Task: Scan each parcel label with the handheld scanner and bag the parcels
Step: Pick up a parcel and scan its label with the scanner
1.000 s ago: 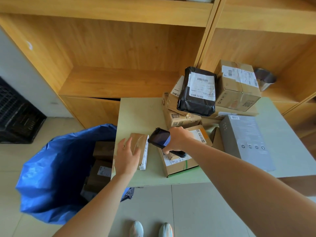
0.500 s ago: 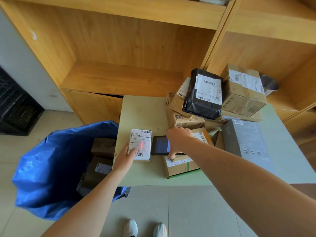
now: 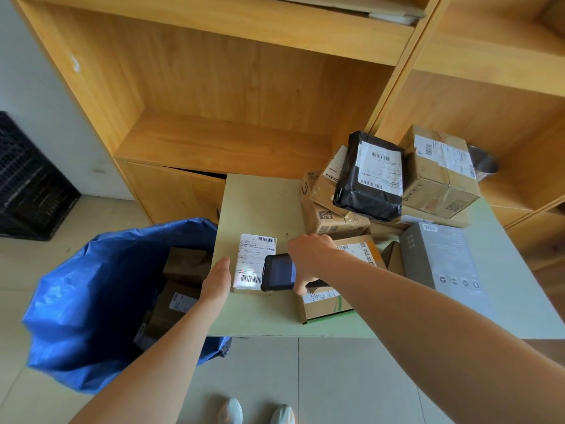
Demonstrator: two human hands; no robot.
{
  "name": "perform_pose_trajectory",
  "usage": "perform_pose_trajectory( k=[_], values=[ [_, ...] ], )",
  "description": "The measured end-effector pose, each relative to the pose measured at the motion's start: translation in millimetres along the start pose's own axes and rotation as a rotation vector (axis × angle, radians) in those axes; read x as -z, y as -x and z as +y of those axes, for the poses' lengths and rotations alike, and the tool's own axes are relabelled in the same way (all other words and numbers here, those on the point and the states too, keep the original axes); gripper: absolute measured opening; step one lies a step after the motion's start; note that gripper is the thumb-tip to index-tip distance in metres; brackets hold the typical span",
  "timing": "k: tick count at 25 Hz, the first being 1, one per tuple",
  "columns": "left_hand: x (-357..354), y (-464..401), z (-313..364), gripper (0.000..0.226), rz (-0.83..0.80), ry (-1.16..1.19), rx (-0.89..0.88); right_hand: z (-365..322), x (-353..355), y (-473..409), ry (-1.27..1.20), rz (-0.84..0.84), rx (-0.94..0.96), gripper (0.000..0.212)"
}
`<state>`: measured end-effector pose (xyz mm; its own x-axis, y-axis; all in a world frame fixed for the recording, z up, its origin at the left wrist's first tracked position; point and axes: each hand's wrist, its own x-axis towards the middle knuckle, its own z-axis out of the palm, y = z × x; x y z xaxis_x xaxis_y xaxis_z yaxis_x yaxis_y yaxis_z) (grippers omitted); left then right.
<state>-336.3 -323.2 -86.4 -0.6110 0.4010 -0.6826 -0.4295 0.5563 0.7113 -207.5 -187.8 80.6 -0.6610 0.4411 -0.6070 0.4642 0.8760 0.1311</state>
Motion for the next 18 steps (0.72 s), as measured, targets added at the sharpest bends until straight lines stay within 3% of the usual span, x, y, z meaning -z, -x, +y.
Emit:
perform_pose_trajectory(
  k=[7,12,18],
  values=[
    [12,-10,-1,0.058,-0.011,0.010,0.040,-5,14,2,0.027,0.065,-0.108,0.056],
    [21,-8,6,0.062,-0.033,-0.061,0.034,7,35,6,0.011,0.185,-0.268,0.023],
    [25,-16,10,0.062,-0.076,-0.127,-0.031,10,39,9,0.083,0.165,-0.336,0.023]
  ],
)
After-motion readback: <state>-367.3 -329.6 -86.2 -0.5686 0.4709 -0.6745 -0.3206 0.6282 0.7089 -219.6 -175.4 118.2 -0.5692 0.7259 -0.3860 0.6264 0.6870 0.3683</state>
